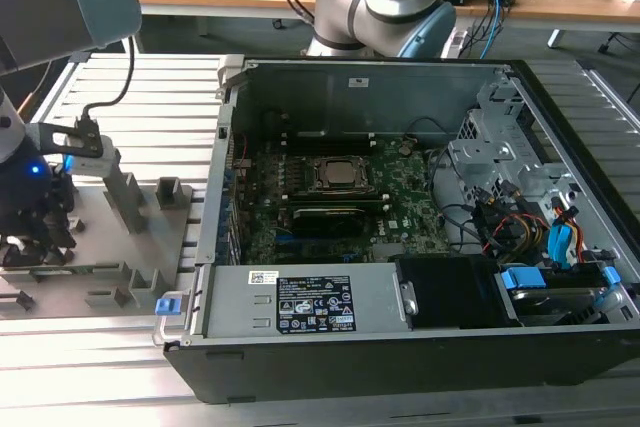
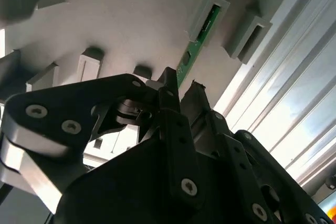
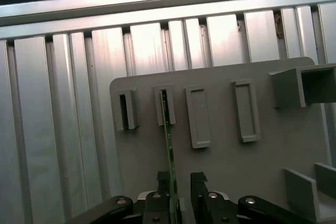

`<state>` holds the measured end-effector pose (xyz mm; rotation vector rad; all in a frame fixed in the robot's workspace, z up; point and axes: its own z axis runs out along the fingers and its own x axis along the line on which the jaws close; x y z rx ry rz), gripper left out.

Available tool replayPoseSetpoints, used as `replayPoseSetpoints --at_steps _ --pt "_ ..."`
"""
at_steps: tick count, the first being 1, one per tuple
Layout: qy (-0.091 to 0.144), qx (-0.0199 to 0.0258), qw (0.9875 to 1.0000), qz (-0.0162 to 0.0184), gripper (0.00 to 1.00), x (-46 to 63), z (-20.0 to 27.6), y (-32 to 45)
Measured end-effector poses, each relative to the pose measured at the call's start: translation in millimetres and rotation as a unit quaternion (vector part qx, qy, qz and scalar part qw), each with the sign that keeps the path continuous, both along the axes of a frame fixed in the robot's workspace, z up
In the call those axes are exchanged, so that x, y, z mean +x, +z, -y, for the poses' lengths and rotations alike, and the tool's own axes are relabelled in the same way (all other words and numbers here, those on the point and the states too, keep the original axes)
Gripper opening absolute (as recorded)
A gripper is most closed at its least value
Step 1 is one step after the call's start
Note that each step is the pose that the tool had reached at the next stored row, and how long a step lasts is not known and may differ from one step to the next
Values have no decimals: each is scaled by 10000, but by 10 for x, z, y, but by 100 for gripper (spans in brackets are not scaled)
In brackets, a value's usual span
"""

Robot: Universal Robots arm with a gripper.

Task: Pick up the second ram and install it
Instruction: 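Pick up the second ram and move it above second insertion slot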

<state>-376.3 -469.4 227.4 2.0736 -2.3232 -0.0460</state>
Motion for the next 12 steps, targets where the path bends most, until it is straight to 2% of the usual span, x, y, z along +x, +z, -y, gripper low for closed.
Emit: replayPoseSetpoints --at_steps 2,6,12 --pt "42 1 10000 1 30 0 19 -62" --pt "124 0 9999 0 30 0 21 -189" --pt "260 7 9997 0 30 0 24 -261"
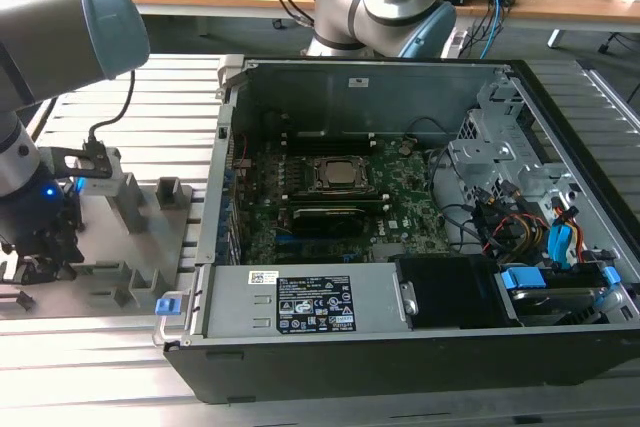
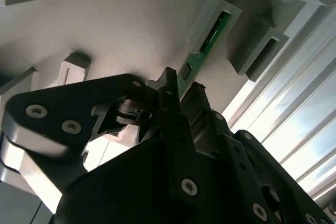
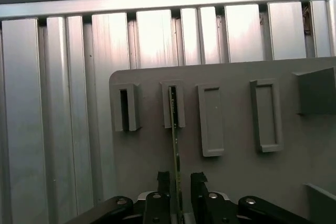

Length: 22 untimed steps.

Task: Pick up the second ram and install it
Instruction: 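Pick up the second ram and move it above second insertion slot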

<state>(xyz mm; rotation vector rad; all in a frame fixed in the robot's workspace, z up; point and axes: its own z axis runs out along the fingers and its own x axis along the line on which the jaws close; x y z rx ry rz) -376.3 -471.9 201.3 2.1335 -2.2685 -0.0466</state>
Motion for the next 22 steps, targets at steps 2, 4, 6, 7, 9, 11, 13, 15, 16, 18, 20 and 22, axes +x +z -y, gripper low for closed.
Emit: replayPoseSetpoints --at_steps 2,4,6,7,9,11,13,15,16,18,20,22 --pt "8 0 10000 0 30 0 0 -2" --pt "8 0 10000 0 30 0 0 -2" --pt "8 1 10000 0 22 0 0 -3" --pt "8 1 10000 1 14 0 0 -4" --pt "8 1 10000 0 14 0 0 -4" --pt "8 1 10000 0 14 0 0 -5" --pt "28 1 10000 0 14 0 0 -6" --pt "293 1 9996 1 14 1 0 -7" --pt "367 1 9993 0 14 0 0 -7" --pt "598 1 9982 0 14 0 0 -8" --pt "653 1 9979 0 14 0 0 -8" --pt "760 1 9971 0 14 0 0 -9"
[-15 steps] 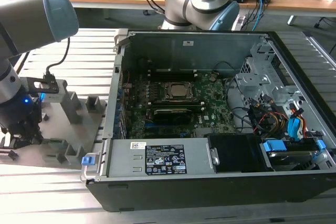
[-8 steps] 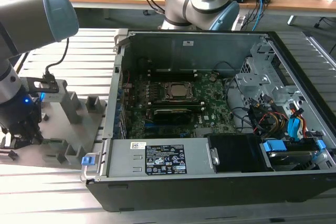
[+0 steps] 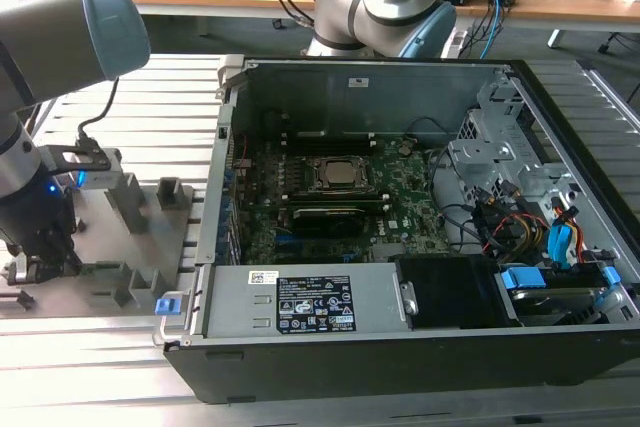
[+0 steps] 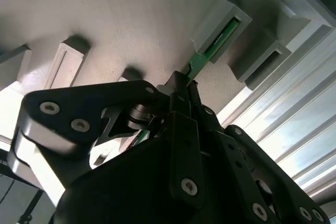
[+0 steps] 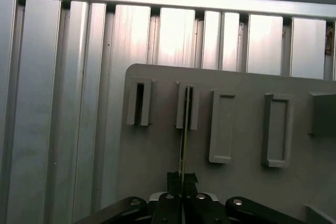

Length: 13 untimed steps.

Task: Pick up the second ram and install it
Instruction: 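Pick up the second ram and move it above second insertion slot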

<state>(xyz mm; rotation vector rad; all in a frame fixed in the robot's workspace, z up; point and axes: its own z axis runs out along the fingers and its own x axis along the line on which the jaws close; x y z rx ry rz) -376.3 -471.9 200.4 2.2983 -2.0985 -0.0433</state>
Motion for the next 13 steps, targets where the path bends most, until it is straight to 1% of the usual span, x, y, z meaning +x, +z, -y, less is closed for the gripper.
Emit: replayPoseSetpoints --at_steps 1,2,3,5,6,13 --pt "126 0 9999 0 14 0 0 0" --pt "196 1 9998 0 14 0 0 0" --pt "192 0 9998 0 14 0 0 0" --pt "-36 0 10000 0 14 0 -1 0" --pt "-77 0 10000 0 14 0 -1 0" --pt "-78 0 10000 0 14 0 0 0"
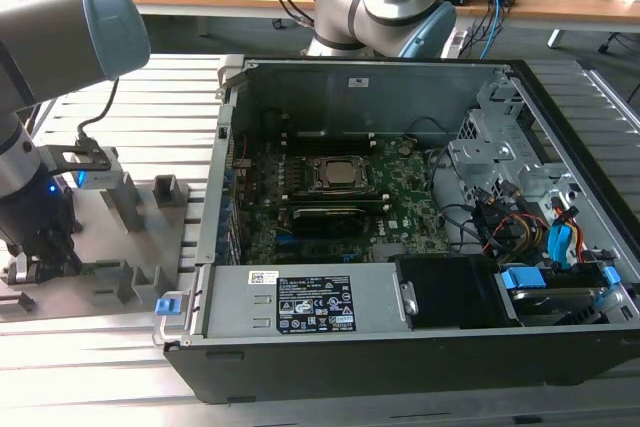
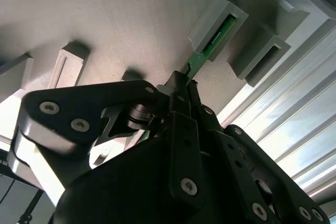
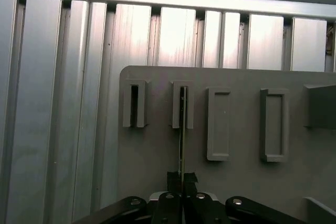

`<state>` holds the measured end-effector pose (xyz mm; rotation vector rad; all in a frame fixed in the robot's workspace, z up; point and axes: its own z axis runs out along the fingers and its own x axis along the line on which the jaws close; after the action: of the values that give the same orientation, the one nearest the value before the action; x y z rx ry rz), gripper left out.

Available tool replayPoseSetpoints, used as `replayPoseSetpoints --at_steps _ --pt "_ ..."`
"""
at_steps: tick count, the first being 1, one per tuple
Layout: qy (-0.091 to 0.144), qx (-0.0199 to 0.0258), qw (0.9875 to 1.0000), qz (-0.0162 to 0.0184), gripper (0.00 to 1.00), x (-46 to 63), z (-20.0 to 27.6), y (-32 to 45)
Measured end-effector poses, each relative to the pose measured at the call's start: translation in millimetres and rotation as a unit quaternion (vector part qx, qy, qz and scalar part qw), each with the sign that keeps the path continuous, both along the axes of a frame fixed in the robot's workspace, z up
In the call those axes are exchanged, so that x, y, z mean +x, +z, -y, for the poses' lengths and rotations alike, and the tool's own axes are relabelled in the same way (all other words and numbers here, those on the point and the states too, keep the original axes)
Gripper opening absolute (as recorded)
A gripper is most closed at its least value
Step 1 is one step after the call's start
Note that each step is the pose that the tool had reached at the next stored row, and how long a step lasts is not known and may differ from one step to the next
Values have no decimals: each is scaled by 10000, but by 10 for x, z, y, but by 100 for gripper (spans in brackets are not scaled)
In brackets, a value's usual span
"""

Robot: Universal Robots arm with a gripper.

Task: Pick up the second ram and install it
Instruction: 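Pick up the second ram and move it above second insertion slot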

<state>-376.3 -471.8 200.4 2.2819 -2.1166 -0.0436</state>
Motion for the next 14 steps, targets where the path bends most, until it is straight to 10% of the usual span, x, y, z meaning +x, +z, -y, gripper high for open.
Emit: replayPoseSetpoints --at_steps 14 --pt "0 -3 10000 0 14 0 -2 65"
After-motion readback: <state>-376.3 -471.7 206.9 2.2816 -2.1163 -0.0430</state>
